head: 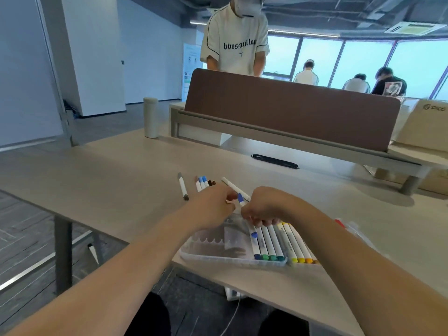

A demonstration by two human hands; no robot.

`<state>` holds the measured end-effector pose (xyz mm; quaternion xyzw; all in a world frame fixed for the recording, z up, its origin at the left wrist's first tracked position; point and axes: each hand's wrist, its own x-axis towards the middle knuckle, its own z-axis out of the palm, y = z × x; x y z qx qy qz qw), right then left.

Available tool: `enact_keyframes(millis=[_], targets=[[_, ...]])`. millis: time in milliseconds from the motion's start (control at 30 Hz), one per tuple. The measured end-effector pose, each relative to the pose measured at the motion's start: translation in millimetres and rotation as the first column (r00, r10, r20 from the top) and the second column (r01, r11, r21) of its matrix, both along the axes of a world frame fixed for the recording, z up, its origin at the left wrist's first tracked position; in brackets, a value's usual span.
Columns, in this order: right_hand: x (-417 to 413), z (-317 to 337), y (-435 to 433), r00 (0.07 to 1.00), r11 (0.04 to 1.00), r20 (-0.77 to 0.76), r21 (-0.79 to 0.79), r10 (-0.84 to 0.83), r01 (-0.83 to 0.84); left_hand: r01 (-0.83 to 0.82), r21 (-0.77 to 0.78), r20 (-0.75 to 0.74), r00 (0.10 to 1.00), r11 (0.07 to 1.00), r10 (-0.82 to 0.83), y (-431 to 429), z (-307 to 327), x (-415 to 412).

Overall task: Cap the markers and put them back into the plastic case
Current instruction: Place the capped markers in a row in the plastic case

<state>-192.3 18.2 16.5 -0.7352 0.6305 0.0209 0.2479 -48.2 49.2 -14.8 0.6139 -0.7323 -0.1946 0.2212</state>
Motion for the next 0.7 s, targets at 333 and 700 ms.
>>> enact_keyframes(millis=[333,700], targets=[[-20.8,-12.3,19.2,0.995,0.996,0.098,0.075,0.029,-0.037,0.156,0.093,0.334,0.926,0.983,-0.178,22.5,-4.5,-15.6],[-18.0,-18.7,8.9,0.996,0.994,-0.052,0.094,0.069,-0.064,0.228,0.132,0.403,0.877,0.965,-0.262,12.8,-9.2,-16.8]])
